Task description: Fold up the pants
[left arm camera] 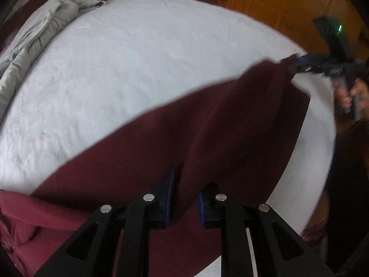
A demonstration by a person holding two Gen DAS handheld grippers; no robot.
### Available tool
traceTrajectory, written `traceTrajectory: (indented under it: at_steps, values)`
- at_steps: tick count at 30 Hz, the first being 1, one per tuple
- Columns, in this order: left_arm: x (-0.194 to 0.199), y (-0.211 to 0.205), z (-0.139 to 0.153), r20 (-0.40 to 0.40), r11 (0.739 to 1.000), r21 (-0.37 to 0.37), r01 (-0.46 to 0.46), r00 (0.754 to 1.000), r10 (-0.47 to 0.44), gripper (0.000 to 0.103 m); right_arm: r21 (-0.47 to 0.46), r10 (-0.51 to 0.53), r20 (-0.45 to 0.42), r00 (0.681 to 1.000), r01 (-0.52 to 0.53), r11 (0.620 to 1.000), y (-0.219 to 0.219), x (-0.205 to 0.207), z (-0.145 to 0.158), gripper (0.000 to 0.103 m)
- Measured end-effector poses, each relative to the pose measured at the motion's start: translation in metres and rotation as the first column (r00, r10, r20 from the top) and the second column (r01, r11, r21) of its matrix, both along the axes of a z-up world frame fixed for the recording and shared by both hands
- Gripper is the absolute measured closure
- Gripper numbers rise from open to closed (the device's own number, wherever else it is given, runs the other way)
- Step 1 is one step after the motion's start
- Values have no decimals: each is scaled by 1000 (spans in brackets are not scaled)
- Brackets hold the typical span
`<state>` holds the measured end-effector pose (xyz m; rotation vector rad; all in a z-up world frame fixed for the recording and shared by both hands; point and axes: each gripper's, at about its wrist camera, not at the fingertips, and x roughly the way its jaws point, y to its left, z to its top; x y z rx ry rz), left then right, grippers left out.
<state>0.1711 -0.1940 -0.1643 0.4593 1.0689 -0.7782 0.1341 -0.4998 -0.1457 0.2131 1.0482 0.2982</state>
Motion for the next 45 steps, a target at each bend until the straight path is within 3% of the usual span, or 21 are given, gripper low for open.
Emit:
traceTrajectory:
  at_steps: [2,4,8,11,14,16,18,23,27,30,35,39,40,41,42,43,45]
  values:
    - [-10,0,-12,28,1000,11,-12,1000,11,85,41,-31,-31,999,32,999,0,-18,-4,31]
    - [-12,-2,-22,47,1000,4,-31,998,31,84,116,-79,-66,995,86,990,-3,-35,-8,29]
    - [-13,-8,-27,70,999,-9,-40,997,41,81,296,-177,-156,972,217,930,-15,-53,-16,16]
    - [-10,-7,-26,65,999,-11,-49,997,50,79,398,-239,-240,941,319,860,-25,-56,-30,16]
    - [-13,-8,-25,69,999,-1,-45,997,45,78,398,-259,-288,922,361,844,-23,-50,-41,15]
    - [-10,-10,-25,66,998,4,-56,996,55,77,418,-242,-278,930,344,841,-17,-46,-41,28]
    - [-7,-12,-25,61,997,5,-77,995,76,77,394,-218,-302,928,330,858,-8,-39,-44,72]
    - [-3,-9,-15,37,994,-14,-109,993,110,78,381,-216,-257,942,304,873,-9,-38,-28,77]
    - [-17,-9,6,45,990,-81,-111,992,115,78,383,-255,-197,946,314,869,-21,-47,-2,78]
    - [-35,-20,17,55,993,-91,-78,995,83,78,287,-281,-178,943,323,902,-24,-53,10,78]
    - [-52,-37,-18,29,996,-19,-85,996,86,78,152,-306,-328,894,370,917,-20,-51,-34,78]
    - [-44,-34,-30,17,989,-62,-132,991,133,77,154,-317,-304,898,375,914,-15,-52,-33,68]
    - [-42,-35,-29,5,987,-73,-144,989,145,72,152,-329,-289,899,383,911,-14,-54,-28,64]
    - [-43,-31,-27,-1,985,-79,-150,989,151,66,147,-330,-285,900,382,913,-13,-54,-24,53]
    - [-41,-31,-24,-13,984,-86,-156,988,155,52,112,-343,-268,900,383,917,-10,-55,-16,44]
    - [-41,-31,-21,-26,982,-94,-162,987,160,43,69,-360,-247,900,387,920,-7,-52,-9,42]
    - [-41,-30,-15,-29,979,-111,-172,985,170,39,-37,-398,-197,896,399,916,-3,-54,4,40]
